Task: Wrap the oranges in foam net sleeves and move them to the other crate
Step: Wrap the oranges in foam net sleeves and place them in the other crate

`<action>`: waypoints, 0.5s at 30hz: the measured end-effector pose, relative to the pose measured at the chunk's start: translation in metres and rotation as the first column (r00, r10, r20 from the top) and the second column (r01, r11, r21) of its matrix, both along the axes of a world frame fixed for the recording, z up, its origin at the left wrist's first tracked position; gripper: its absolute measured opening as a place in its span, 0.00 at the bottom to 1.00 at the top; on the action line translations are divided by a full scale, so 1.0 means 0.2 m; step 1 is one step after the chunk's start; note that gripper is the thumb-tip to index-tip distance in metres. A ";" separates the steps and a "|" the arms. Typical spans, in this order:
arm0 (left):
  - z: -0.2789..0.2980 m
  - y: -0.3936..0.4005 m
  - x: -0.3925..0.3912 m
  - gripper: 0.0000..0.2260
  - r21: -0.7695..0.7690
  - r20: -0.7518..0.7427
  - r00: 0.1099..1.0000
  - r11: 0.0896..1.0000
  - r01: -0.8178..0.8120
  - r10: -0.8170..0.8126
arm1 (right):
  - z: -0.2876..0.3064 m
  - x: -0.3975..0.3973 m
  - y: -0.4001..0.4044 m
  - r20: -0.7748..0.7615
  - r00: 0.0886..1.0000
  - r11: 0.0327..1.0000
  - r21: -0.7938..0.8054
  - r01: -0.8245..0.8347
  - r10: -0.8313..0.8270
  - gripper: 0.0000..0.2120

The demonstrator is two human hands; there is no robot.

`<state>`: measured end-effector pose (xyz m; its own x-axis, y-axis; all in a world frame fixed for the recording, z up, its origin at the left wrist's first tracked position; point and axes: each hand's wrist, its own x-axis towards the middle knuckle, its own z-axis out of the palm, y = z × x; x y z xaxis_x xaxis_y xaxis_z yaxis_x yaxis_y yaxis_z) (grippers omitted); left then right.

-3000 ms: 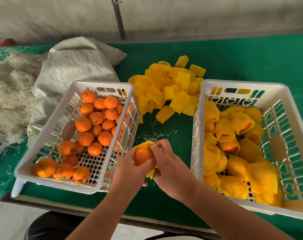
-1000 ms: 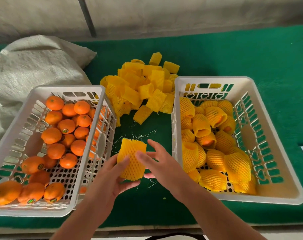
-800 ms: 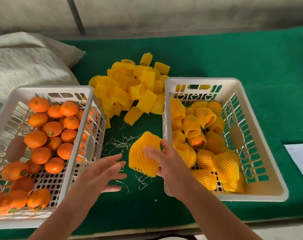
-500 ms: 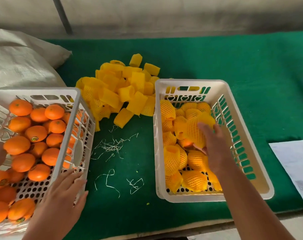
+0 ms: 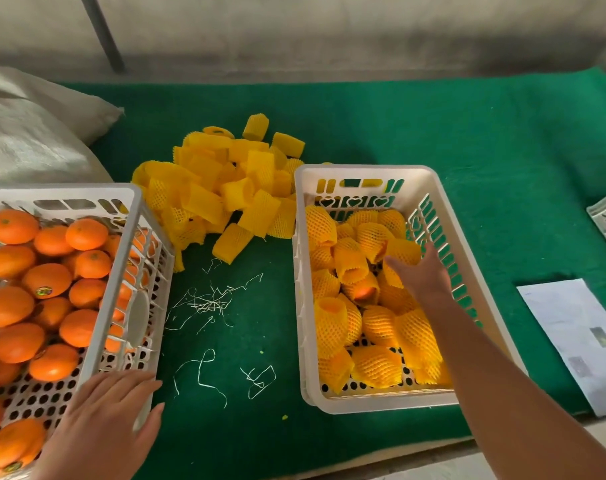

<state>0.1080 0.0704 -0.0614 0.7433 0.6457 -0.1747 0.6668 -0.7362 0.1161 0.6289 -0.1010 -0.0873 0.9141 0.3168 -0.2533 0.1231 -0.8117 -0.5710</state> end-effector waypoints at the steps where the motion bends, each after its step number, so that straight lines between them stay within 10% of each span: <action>1: 0.00 0.00 0.00 0.22 -0.009 0.012 1.000 1.000 -0.001 0.001 | 0.00 0.01 0.00 -0.008 1.000 1.000 -0.001 0.003 -0.003 0.52; 8: 0.00 -0.01 0.00 0.34 -0.012 0.138 0.990 1.000 -0.005 0.006 | 0.16 -0.08 -0.13 0.035 0.999 0.999 0.054 0.007 -0.009 0.34; 15: 0.07 -0.05 0.02 0.21 -0.006 0.184 0.983 1.000 -0.007 0.008 | 0.27 -0.51 -0.14 0.078 0.988 0.963 0.228 -0.146 0.131 0.19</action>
